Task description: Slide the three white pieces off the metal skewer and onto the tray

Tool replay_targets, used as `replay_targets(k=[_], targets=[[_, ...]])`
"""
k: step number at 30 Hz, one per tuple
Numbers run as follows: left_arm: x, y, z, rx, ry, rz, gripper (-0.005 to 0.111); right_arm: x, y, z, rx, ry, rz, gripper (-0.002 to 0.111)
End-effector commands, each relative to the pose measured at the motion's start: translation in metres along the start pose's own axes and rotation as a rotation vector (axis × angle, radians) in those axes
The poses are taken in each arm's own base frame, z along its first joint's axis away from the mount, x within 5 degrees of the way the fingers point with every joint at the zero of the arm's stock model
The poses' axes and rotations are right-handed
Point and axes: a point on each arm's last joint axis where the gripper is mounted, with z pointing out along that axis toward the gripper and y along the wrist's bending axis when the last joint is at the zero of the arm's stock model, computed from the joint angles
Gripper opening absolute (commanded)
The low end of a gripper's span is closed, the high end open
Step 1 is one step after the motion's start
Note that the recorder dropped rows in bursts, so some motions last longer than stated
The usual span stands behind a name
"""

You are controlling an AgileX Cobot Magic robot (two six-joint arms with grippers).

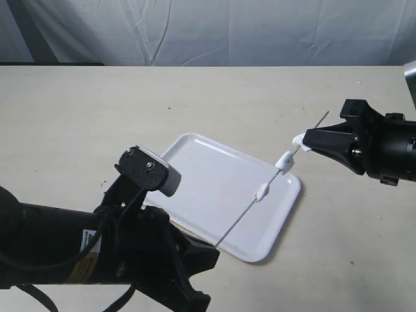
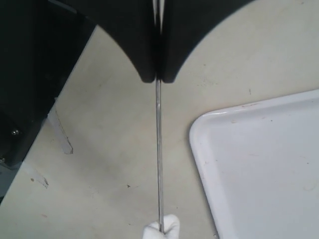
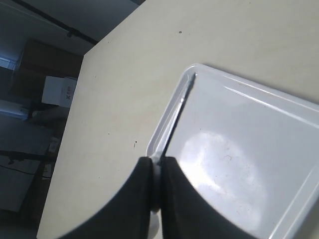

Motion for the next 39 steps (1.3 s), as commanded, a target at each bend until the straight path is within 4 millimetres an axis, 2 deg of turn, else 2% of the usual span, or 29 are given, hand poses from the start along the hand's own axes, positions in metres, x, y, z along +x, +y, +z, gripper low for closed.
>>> replay_targets(k=[1, 6, 15, 20, 28, 33, 37, 39], targets=[[0.005, -0.008, -0.001, 0.087, 0.033, 0.009, 0.0, -0.005, 0.001, 0.0, 0.016, -0.023, -0.02, -0.001], [0.007, -0.009, -0.002, 0.1, 0.045, 0.016, 0.0, -0.017, 0.009, 0.001, -0.001, -0.05, -0.052, -0.001], [0.035, -0.001, -0.001, 0.091, 0.131, -0.037, 0.0, -0.03, 0.01, 0.0, 0.055, -0.106, -0.076, -0.001], [0.044, 0.0, -0.002, 0.11, 0.161, -0.063, 0.0, -0.036, 0.008, 0.0, 0.098, -0.138, -0.081, -0.001], [0.045, -0.004, -0.003, 0.145, 0.17, -0.068, 0.0, -0.043, 0.003, -0.002, 0.179, -0.187, -0.088, -0.001], [0.037, 0.011, -0.009, -0.038, 0.087, -0.043, 0.0, -0.039, 0.002, -0.002, 0.192, -0.143, -0.14, -0.001], [0.028, 0.018, -0.019, -0.135, -0.008, -0.03, 0.0, -0.028, -0.005, 0.002, 0.179, -0.071, -0.133, -0.001], [0.025, 0.02, -0.022, -0.172, -0.046, -0.031, 0.0, -0.019, -0.01, 0.011, 0.168, -0.01, -0.112, -0.001]])
